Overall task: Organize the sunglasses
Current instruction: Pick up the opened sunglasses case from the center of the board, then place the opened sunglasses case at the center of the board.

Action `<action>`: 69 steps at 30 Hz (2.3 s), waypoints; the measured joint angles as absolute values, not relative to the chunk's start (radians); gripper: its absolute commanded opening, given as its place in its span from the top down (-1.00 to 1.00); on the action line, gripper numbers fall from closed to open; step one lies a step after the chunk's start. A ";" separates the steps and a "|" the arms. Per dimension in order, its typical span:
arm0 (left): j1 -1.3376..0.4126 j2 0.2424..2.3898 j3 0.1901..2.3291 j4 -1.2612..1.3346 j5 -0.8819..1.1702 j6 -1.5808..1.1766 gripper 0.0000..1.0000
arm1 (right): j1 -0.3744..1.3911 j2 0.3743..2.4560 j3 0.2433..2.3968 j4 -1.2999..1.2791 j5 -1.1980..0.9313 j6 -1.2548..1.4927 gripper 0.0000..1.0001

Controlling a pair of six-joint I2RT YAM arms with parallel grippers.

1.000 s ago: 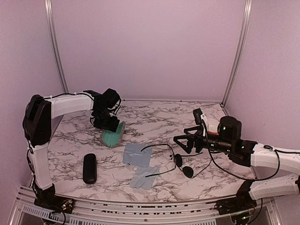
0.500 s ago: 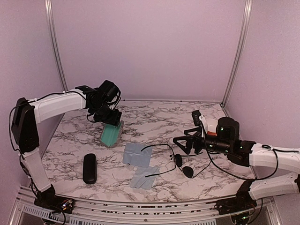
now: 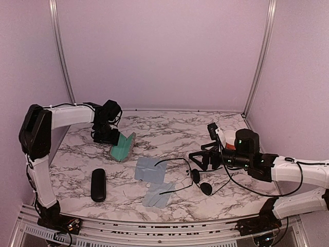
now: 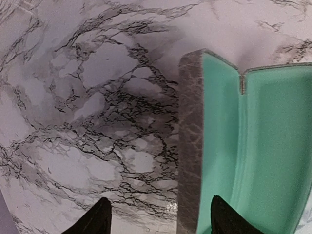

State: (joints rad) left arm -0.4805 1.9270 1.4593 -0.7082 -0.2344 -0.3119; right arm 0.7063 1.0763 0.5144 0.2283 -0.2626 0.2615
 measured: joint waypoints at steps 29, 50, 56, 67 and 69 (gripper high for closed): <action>-0.521 1.874 1.452 -0.756 -0.379 -0.237 0.73 | 0.706 1.018 0.501 0.194 -0.234 0.257 -0.95; -0.644 1.898 1.419 -0.804 -0.516 -0.175 0.06 | 0.706 1.029 0.493 0.201 -0.243 0.258 -0.94; -0.649 1.842 1.487 -0.815 -0.435 -0.183 -0.06 | 0.707 1.093 0.540 0.168 -0.237 0.261 -0.89; -0.691 1.731 1.549 -0.779 -0.243 -0.279 0.05 | 0.748 1.302 0.794 -0.072 -0.060 0.210 -0.86; -0.714 1.748 1.542 -0.752 -0.191 -0.308 0.06 | 0.748 1.336 0.836 -0.114 -0.017 0.197 -0.86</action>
